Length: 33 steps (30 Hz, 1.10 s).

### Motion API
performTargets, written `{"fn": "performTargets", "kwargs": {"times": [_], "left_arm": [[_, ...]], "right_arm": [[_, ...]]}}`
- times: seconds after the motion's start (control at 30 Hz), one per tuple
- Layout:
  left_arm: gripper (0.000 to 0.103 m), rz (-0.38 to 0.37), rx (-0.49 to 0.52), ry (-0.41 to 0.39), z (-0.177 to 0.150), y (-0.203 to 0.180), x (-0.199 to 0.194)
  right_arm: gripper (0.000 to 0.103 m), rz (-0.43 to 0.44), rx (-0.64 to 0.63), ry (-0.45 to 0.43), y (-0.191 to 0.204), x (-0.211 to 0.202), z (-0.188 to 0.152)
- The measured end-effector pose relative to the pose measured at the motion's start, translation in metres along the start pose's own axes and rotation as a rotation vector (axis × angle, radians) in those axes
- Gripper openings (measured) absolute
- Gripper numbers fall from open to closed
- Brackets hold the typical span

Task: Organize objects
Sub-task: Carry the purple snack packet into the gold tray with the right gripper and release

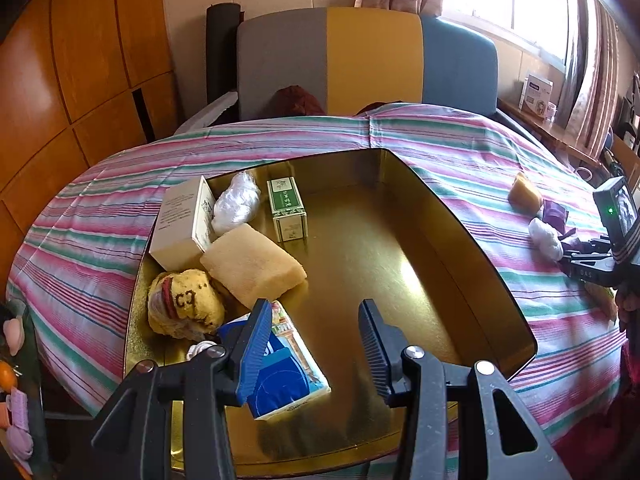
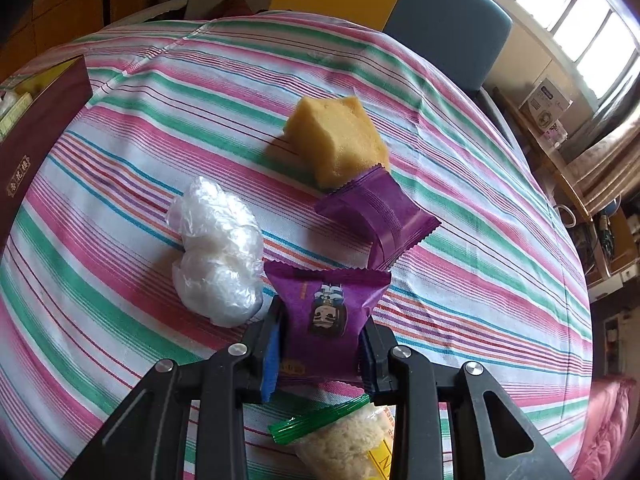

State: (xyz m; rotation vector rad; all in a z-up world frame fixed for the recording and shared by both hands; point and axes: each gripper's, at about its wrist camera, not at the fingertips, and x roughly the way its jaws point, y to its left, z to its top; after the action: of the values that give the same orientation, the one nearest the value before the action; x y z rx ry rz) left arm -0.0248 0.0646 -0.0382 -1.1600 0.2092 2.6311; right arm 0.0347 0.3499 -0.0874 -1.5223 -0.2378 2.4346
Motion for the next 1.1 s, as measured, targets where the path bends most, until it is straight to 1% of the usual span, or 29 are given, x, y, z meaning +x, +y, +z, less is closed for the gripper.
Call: {"fn": "performTargets", "kwargs": {"times": [0.2,0.3,0.33,0.37,0.43,0.47,0.57,0.63,0.7,0.73,0.8,0.87,0.9,0.93,1.03,1.07,1.1], "left_arm": [[0.045,0.0,-0.031,-0.008,0.003,0.015,-0.006],[0.045,0.015,-0.055,-0.026,0.004,0.031,-0.012],[0.045,0.032,-0.063,-0.03,0.004,0.039,-0.013],[0.045,0.048,-0.073,-0.031,0.004,0.046,-0.013],[0.045,0.081,-0.101,-0.028,0.003,0.061,-0.012],[0.045,0.092,-0.116,-0.025,0.003,0.067,-0.011],[0.045,0.122,-0.16,-0.02,0.0,0.086,-0.011],[0.045,0.133,-0.172,-0.021,-0.002,0.095,-0.011],[0.047,0.133,-0.18,-0.024,-0.005,0.101,-0.012],[0.05,0.132,-0.184,-0.023,-0.007,0.103,-0.012],[0.052,0.124,-0.196,-0.018,-0.009,0.107,-0.012],[0.052,0.12,-0.21,-0.009,-0.011,0.111,-0.01],[0.052,0.118,-0.216,-0.004,-0.012,0.113,-0.008],[0.052,0.115,-0.221,0.001,-0.013,0.113,-0.007],[0.052,0.104,-0.224,0.012,-0.015,0.113,-0.004],[0.052,0.101,-0.224,0.017,-0.016,0.112,-0.003],[0.052,0.097,-0.223,0.022,-0.017,0.111,-0.001]], "right_arm": [[0.033,-0.003,0.005,-0.001,0.001,-0.001,0.0],[0.031,-0.002,0.039,0.025,-0.002,-0.004,0.003],[0.031,-0.01,0.072,0.013,-0.006,-0.011,0.006],[0.031,0.001,0.113,-0.011,-0.01,-0.02,0.01],[0.031,0.069,0.198,-0.068,-0.014,-0.045,0.019],[0.031,0.111,0.21,-0.103,-0.008,-0.06,0.026],[0.031,0.219,0.144,-0.19,0.029,-0.096,0.048],[0.031,0.317,0.065,-0.239,0.071,-0.119,0.064],[0.031,0.382,-0.002,-0.256,0.116,-0.129,0.074],[0.031,0.424,-0.035,-0.251,0.142,-0.131,0.081],[0.031,0.477,-0.089,-0.222,0.186,-0.126,0.09],[0.031,0.481,-0.123,-0.184,0.221,-0.116,0.096],[0.031,0.487,-0.124,-0.142,0.237,-0.105,0.101],[0.031,0.491,-0.121,-0.108,0.25,-0.097,0.104],[0.032,0.457,-0.108,-0.041,0.279,-0.069,0.112],[0.034,0.47,-0.1,-0.029,0.284,-0.063,0.114],[0.035,0.501,-0.095,-0.024,0.288,-0.061,0.114]]}}
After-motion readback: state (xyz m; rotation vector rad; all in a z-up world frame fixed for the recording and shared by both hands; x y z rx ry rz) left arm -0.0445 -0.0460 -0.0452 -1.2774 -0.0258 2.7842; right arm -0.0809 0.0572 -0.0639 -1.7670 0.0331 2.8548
